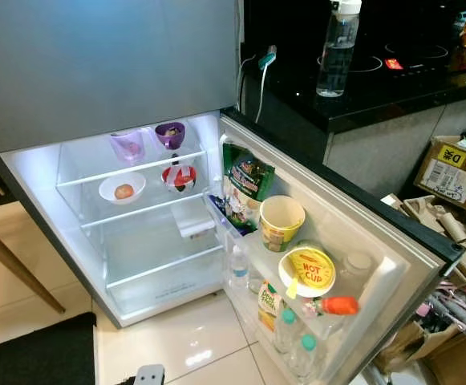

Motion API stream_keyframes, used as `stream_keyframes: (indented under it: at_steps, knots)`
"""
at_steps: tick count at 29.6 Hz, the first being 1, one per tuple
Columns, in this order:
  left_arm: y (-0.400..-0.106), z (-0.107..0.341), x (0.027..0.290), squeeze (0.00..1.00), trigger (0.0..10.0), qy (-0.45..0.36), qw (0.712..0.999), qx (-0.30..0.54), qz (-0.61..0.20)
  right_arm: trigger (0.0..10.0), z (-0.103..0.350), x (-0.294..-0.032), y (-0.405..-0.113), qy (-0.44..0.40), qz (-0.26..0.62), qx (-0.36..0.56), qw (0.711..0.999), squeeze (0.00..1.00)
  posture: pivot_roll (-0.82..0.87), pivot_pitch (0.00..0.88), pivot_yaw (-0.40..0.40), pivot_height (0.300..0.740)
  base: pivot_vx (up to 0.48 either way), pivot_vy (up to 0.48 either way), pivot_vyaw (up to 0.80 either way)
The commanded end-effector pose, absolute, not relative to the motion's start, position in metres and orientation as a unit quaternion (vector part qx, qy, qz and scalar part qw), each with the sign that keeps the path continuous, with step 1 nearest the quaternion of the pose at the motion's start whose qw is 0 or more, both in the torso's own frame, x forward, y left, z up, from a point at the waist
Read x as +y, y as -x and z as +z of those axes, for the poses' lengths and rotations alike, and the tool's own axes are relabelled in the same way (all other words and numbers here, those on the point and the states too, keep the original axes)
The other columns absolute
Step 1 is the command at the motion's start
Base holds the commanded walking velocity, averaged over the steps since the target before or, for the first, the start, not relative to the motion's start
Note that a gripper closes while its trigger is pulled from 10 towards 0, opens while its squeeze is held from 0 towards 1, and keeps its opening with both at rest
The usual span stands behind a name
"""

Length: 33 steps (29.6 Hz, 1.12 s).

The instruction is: Restocking fridge

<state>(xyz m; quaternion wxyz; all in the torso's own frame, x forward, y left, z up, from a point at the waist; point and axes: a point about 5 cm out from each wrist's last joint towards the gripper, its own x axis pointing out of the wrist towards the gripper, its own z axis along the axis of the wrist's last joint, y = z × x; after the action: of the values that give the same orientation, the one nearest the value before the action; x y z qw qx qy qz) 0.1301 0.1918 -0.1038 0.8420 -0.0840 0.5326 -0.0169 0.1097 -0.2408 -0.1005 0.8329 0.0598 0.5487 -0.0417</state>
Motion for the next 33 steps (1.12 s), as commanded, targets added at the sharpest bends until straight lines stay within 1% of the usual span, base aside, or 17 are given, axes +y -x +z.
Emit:
stream_keyframes:
  at_steps: [1, 13, 21, 28, 30, 33]
  knots:
    - [-0.1293, -0.1044, 0.1897, 0.0, 10.0, 0.078, 0.84, 0.537, -0.022, 10.0, -0.1004, -0.2447, -0.1063, -0.061, -0.048, 0.552, 0.83, 0.0, -0.1, 0.0, -0.018, 0.74, -0.281, 0.0, 0.0]
    - [-0.1282, -0.105, 0.1884, 0.0, 10.0, 0.075, 0.838, 0.54, -0.025, 10.0, -0.0989, -0.2501, -0.1067, -0.057, -0.052, 0.554, 0.829, 0.0, -0.1, 0.0, -0.018, 0.74, -0.336, 0.0, 0.0]
    - [-0.1293, -0.1048, 0.1877, 0.0, 10.0, 0.075, 0.838, 0.539, -0.026, 10.0, -0.0986, -0.2446, -0.1139, -0.061, -0.05, 0.55, 0.832, 0.0, -0.11, 0.0, -0.016, 0.74, -0.364, 0.0, 0.0]
    - [-0.1299, -0.1046, 0.1875, 0.0, 10.0, 0.074, 0.839, 0.539, -0.028, 10.0, -0.0985, -0.2442, -0.1144, -0.062, -0.048, 0.549, 0.832, 0.0, -0.1, 0.0, -0.016, 0.74, -0.339, 0.0, 0.0]
    - [-0.13, -0.1045, 0.1876, 0.0, 10.0, 0.074, 0.839, 0.538, -0.028, 10.0, -0.0985, -0.2444, -0.1142, -0.063, -0.048, 0.549, 0.832, 0.0, -0.1, 0.0, -0.016, 0.74, -0.285, 0.0, 0.0]
    - [-0.1303, -0.1043, 0.1881, 0.0, 10.0, 0.076, 0.84, 0.536, -0.027, 10.0, -0.0986, -0.2448, -0.1131, -0.064, -0.048, 0.549, 0.832, 0.0, -0.1, 0.0, -0.014, 0.74, 0.0, 0.0, 0.0]
